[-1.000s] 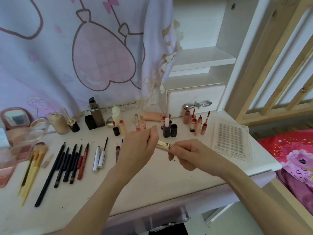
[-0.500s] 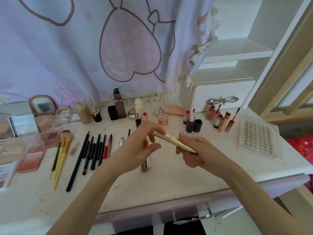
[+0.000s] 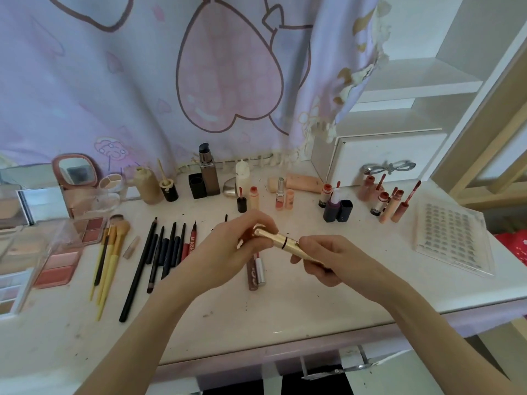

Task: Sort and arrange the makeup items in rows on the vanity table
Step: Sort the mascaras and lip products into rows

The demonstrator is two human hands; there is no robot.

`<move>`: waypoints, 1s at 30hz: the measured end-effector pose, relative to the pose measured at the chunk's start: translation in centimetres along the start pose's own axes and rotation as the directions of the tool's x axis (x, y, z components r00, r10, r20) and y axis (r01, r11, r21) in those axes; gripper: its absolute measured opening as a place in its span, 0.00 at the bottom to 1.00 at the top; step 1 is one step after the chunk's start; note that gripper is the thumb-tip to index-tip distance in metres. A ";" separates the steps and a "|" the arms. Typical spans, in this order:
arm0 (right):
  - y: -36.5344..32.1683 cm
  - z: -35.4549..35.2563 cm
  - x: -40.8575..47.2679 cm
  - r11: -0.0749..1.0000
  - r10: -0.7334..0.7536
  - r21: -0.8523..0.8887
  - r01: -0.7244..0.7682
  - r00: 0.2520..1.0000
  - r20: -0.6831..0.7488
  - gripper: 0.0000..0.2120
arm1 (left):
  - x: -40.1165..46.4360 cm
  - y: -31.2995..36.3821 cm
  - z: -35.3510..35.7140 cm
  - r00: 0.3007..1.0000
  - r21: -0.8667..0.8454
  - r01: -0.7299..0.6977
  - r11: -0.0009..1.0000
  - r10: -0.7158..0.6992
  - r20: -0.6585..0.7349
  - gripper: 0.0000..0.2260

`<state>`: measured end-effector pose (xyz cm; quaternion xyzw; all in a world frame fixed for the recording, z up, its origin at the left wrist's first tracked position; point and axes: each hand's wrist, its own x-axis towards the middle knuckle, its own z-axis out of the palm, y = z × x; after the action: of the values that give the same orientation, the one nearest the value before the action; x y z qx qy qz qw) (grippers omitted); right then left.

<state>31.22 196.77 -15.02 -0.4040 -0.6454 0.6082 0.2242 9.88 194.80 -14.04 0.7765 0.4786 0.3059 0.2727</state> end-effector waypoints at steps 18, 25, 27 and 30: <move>0.9 3.0 0.7 0.722 -0.018 0.692 -0.014 0.999 0.038 0.05 | -0.8 1.4 2.7 0.921 -0.507 0.197 0.839 -0.336 -0.198 0.16; 0.7 3.0 0.7 0.988 0.025 0.153 0.006 0.979 -0.200 0.14 | -0.8 1.6 1.7 0.911 -0.456 0.198 0.867 -0.335 -0.240 0.09; 0.0 2.1 0.4 0.991 -0.071 0.087 0.100 0.956 -0.286 0.18 | -0.8 1.3 1.5 0.922 -0.365 0.182 0.913 -0.287 -0.259 0.05; -1.5 1.4 -0.1 0.973 -0.204 0.033 0.227 0.922 -0.328 0.25 | -0.8 1.5 1.7 0.950 -0.171 0.154 0.973 -0.194 -0.245 0.05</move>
<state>29.78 195.95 -13.80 -0.4166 -0.6189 0.5278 0.4060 11.72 193.24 -14.27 0.6617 0.5526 0.4146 0.2912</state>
